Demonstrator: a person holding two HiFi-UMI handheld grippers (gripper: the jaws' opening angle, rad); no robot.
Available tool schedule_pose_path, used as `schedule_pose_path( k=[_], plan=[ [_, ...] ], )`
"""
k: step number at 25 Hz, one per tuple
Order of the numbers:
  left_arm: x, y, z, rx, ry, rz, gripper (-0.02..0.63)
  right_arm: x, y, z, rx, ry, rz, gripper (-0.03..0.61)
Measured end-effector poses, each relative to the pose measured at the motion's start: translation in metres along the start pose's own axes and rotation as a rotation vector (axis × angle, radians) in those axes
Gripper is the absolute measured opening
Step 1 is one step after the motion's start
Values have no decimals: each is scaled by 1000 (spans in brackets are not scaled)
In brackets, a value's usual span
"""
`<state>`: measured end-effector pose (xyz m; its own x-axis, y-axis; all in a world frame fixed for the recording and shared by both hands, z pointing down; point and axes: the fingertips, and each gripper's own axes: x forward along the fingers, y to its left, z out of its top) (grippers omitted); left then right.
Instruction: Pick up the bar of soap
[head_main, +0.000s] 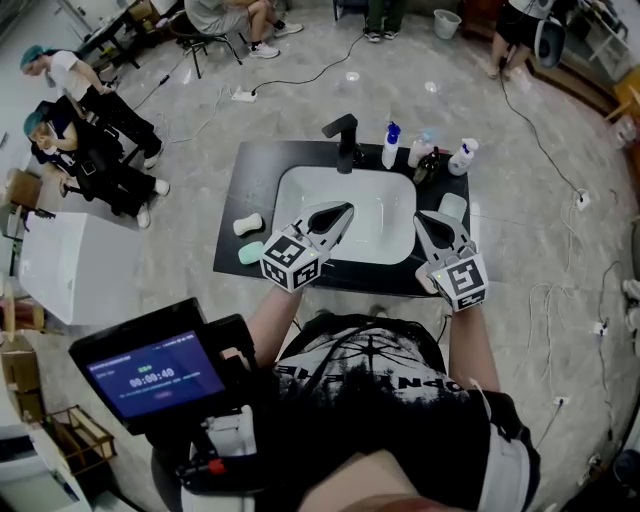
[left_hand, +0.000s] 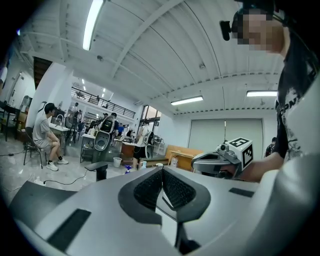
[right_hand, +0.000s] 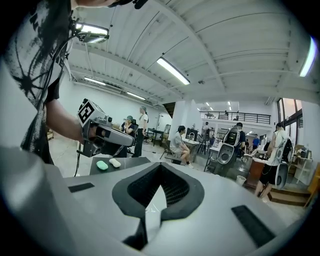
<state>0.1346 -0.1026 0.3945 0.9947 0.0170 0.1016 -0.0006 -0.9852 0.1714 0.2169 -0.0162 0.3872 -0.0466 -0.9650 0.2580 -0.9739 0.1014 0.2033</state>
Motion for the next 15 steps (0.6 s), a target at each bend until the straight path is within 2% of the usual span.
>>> schedule_pose_path(
  k=[15],
  plan=[
    [7, -4, 1, -22, 6, -25, 12, -7, 3, 2, -17, 7, -6, 14]
  ],
)
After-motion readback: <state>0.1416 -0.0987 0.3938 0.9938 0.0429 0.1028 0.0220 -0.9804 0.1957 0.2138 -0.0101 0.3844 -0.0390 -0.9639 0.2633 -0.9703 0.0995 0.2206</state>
